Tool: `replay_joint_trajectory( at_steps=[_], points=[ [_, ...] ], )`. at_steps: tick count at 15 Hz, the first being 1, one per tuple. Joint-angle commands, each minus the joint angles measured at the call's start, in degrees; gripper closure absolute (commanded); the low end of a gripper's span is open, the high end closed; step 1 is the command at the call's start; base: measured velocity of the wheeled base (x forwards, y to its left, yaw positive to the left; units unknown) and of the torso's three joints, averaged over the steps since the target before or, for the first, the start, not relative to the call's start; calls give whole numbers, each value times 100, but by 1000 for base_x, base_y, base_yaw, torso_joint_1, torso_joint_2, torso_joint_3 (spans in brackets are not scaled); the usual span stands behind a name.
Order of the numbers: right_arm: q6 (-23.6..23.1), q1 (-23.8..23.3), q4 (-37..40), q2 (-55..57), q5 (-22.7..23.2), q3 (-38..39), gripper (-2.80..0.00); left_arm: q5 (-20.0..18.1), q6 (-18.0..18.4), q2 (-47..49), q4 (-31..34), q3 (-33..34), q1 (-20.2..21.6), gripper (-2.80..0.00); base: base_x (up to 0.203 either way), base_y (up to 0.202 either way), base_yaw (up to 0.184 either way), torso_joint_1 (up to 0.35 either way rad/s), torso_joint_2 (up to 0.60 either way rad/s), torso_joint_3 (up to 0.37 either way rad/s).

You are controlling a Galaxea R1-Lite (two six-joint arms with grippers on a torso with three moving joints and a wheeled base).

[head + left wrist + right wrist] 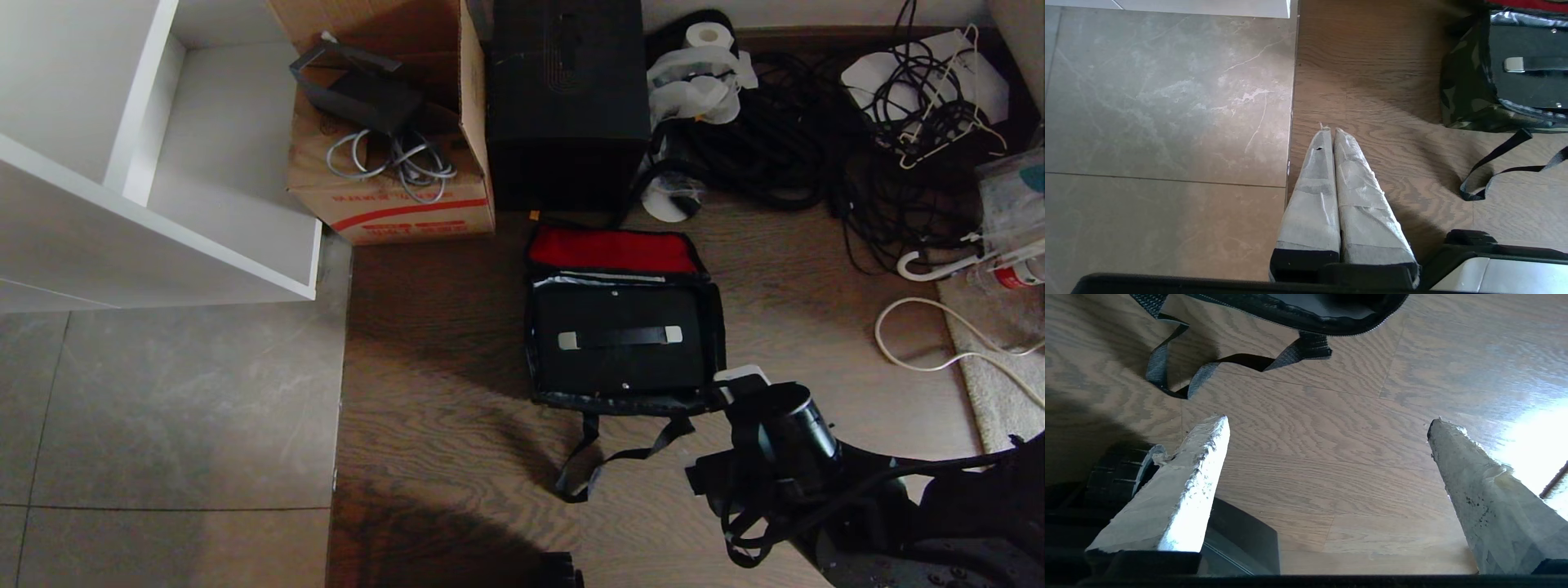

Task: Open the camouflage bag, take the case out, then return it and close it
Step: Grip the handle

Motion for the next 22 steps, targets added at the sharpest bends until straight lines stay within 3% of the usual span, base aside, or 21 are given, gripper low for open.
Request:
replay_joint_trajectory(
  at_steps=[1,5,7,10,12,17,19,22],
  points=[
    [-3,0,-19,21,-12,13,-280,2,0,-2,-5,53,0,0,0,0,0,0,0,0],
    [-25,0,-19,-92,-38,176,-280,2,2,-2,-5,53,0,0,0,0,0,0,0,0],
    [-430,8,-19,-73,-46,14,-280,2,2,-2,-5,53,0,0,0,0,0,0,0,0],
    [-1982,3,-34,-21,-13,-332,-280,2,0,-2,-5,53,0,0,0,0,0,0,0,0],
    [-2668,-11,-144,417,-7,-976,-280,2,-3,-2,-5,53,0,0,0,0,0,0,0,0],
    [-6458,-87,-761,1626,-8,-2440,-280,2,-5,-2,-5,53,0,0,0,0,0,0,0,0],
    [-7113,-106,-1037,2203,10,-2932,-280,2,1,-2,-5,53,0,0,0,0,0,0,0,0],
    [-9153,-221,-1961,2586,-206,-3316,-280,2,1,-2,-5,53,0,0,0,0,0,0,0,0]
  ],
)
